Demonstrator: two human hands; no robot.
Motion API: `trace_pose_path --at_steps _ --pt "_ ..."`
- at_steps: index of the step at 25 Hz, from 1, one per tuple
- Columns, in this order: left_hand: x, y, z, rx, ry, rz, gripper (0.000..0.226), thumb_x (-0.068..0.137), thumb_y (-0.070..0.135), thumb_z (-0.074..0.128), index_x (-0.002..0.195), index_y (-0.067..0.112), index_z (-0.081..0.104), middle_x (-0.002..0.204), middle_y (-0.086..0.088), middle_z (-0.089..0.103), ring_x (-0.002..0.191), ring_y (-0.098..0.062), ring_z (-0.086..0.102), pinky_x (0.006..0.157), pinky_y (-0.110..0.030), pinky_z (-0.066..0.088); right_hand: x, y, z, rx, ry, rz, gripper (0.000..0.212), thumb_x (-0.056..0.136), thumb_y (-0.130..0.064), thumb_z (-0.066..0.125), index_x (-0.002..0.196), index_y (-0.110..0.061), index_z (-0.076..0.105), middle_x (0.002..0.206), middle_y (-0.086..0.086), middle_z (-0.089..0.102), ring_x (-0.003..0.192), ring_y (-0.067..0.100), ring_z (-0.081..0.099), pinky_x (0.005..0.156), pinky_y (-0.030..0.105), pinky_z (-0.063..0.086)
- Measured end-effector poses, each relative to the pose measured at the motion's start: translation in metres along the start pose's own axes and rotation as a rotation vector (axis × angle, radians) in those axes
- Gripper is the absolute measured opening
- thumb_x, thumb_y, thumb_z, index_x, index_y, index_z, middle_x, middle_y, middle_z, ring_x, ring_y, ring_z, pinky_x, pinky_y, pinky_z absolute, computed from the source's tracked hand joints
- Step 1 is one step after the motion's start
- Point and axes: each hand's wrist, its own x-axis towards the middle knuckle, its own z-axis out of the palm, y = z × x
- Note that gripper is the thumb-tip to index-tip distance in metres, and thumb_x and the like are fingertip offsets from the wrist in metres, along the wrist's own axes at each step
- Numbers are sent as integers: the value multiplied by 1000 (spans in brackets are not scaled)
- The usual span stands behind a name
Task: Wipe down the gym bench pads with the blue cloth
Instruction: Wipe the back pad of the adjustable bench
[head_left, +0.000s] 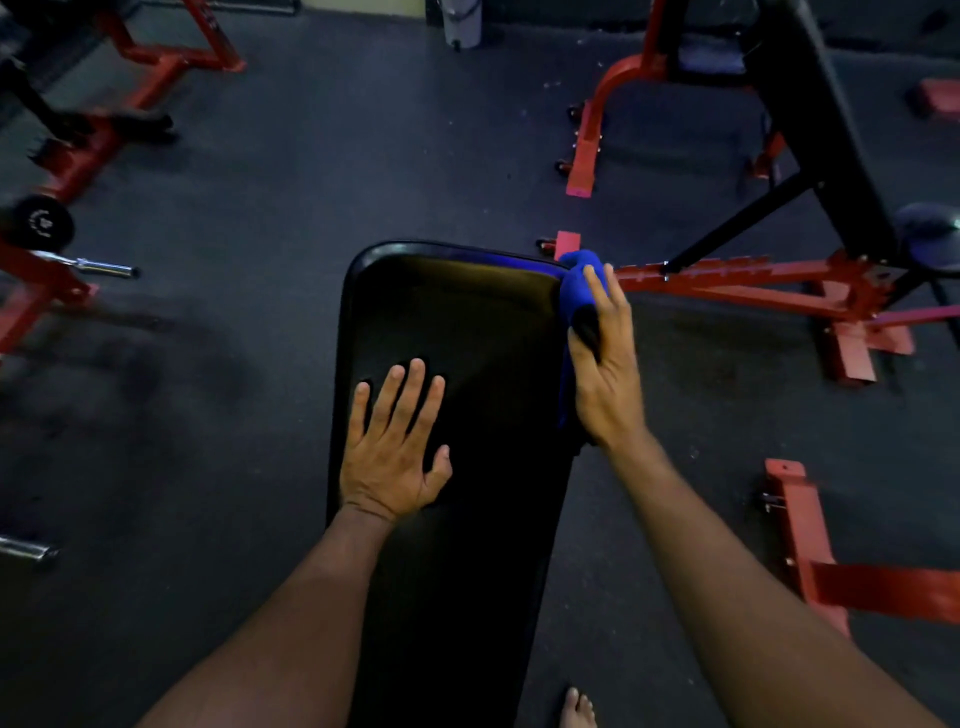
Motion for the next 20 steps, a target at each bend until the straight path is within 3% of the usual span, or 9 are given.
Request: trace_pose_path --at_steps 3,5,8,11,14,16,18,20 --pt "-2 0 4 7 14 5 73 96 49 30 161 17 23 168 -11 20 156 -28 16 126 -54 11 -20 5 18 37 115 14 60 97 -7 50 151 -25 30 163 4 17 149 5 16 115 13 17" --pt "-3 0 6 -6 19 9 74 96 49 30 162 17 21 168 -11 20 156 -29 17 125 -55 13 -68 17 26 37 114 45 71 95 -1 50 153 -31 22 165 7 10 150 3 12 114 10 17" --pt "-2 0 6 7 29 5 74 96 49 29 163 18 18 169 -10 17 157 -27 14 126 -54 12 -146 38 42 20 -3 126 84 94 -5 51 152 -50 11 166 -1 -3 152 14 8 121 28 20" --pt "-2 1 4 10 38 4 73 97 49 28 162 17 20 168 -10 18 157 -26 11 126 -54 11 -180 53 40 -41 -94 163 94 91 -1 54 150 -56 6 164 -15 -9 152 10 8 119 44 28" --pt "-2 0 5 8 37 0 72 97 49 28 162 16 21 168 -11 19 157 -26 11 125 -55 11 -153 43 31 -40 -119 148 95 91 0 52 147 -62 4 164 -10 -4 149 8 12 112 50 36" --pt "-1 0 5 10 38 6 72 98 49 27 162 16 21 168 -11 19 157 -25 10 126 -54 10 -106 29 26 -10 -29 116 84 93 -5 47 150 -55 10 164 -1 4 146 22 27 104 54 46" --pt "-2 1 5 6 41 5 72 98 49 27 162 17 19 168 -11 19 158 -25 9 126 -54 10 -56 17 19 -1 56 60 74 95 -5 48 153 -41 18 163 2 11 142 27 35 101 42 51" --pt "-3 0 6 12 35 2 73 98 49 26 162 17 18 168 -11 19 157 -25 9 125 -55 11 -22 6 11 -31 68 29 66 96 -5 49 153 -29 24 162 4 17 142 13 32 99 13 43"
